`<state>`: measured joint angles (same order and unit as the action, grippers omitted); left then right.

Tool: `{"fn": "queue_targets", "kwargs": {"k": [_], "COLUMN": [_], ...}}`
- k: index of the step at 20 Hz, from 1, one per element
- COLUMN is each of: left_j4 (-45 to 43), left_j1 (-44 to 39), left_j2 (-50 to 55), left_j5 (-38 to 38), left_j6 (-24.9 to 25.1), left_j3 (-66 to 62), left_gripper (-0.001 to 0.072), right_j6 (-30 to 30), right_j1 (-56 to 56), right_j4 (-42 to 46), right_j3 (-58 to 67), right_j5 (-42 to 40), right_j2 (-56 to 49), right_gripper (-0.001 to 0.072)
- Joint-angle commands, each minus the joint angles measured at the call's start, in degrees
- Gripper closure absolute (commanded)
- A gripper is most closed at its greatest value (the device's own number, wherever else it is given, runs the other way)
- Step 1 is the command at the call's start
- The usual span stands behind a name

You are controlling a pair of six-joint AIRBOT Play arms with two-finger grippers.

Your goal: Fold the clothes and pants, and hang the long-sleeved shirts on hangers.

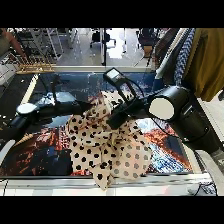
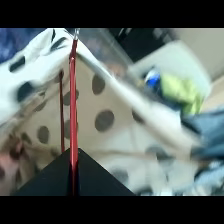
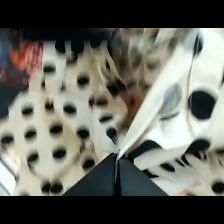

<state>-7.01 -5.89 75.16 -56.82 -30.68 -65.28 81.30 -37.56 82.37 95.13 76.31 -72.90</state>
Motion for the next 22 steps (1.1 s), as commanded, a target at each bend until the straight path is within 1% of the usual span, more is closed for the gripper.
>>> {"fn": "queue_targets", "kwargs": {"k": [1, 2, 3, 4, 5, 7, 8, 9, 10, 11, 12, 15, 17, 18, 19, 20, 21, 22], "left_j4": [12.2, 12.2, 12.0, 12.0, 11.9, 11.7, 11.5, 11.6, 11.6, 11.6, 11.6, 11.6, 11.6, 11.6, 11.6, 11.6, 11.6, 11.6], "left_j1": [5.5, 7.0, 8.3, 9.1, 9.4, 9.4, 9.4, 9.3, 9.3, 9.3, 9.3, 9.3, 9.3, 9.3, 9.3, 9.3, 9.3, 9.3], "left_j2": [0.9, 0.9, 1.0, 1.1, 1.3, 1.7, 1.8, 1.8, 1.8, 1.8, 1.8, 1.8, 1.9, 2.0, 2.1, 2.1, 2.1, 2.1], "left_j5": [-4.9, -7.4, -11.0, -14.7, -17.4, -19.6, -19.6, -19.8, -20.4, -21.1, -21.4, -21.5, -21.4, -21.3, -20.7, -19.3, -16.9, -13.2], "left_j6": [11.4, 13.2, 15.1, 17.4, 19.5, 20.3, 20.3, 20.3, 20.3, 20.2, 20.2, 20.2, 20.2, 20.2, 20.2, 20.2, 20.2, 18.8], "left_j3": [0.0, 0.0, 0.0, 0.0, 0.0, 0.0, 0.0, 0.0, 0.0, 0.0, 0.0, 0.0, 0.0, 0.0, 0.0, 0.0, 0.0, 0.0], "left_gripper": [0.07, 0.07, 0.07, 0.07, 0.07, 0.07, 0.0699, 0.07, 0.07, 0.07, 0.07, 0.0699, 0.0699, 0.0699, 0.0697, 0.0606, 0.0374, 0.0187], "right_j6": [-1.1, -1.6, -3.7, -7.9, -13.5, -22.1, -25.7, -28.6, -30.3, -31.2, -31.8, -36.1, -36.0, -36.0, -36.0, -36.0, -36.0, -36.1], "right_j1": [-0.5, -0.5, -0.5, -0.5, -0.5, 0.3, 1.5, 2.9, 3.7, 3.8, 3.8, 3.5, 3.5, 3.5, 3.5, 3.5, 3.5, 3.5], "right_j4": [4.7, 5.1, 5.1, 5.6, 8.5, 18.4, 20.6, 20.0, 19.2, 18.9, 18.1, 17.7, 17.7, 17.3, 15.7, 14.6, 14.6, 14.6], "right_j3": [0.0, 0.0, 0.0, 0.0, 0.1, 0.1, 0.1, 0.0, 0.0, 0.0, 0.0, 0.0, 0.0, 0.0, 0.0, 0.0, 0.0, 0.0], "right_j5": [7.1, 5.5, 3.3, 0.4, -3.6, -12.8, -18.6, -24.0, -27.6, -29.9, -30.7, -33.3, -37.0, -37.8, -38.0, -38.0, -37.9, -37.9], "right_j2": [0.9, 0.9, 0.9, 0.9, 0.9, 0.8, 0.7, 0.2, -0.5, -1.7, -3.1, -7.5, -9.7, -10.4, -10.6, -10.6, -10.5, -10.4], "right_gripper": [0.0694, 0.0675, 0.0541, 0.0332, 0.0257, 0.0257, 0.0257, 0.0257, 0.0257, 0.0257, 0.0258, 0.0248, 0.0252, 0.0327, 0.0557, 0.0698, 0.0695, 0.0696]}}
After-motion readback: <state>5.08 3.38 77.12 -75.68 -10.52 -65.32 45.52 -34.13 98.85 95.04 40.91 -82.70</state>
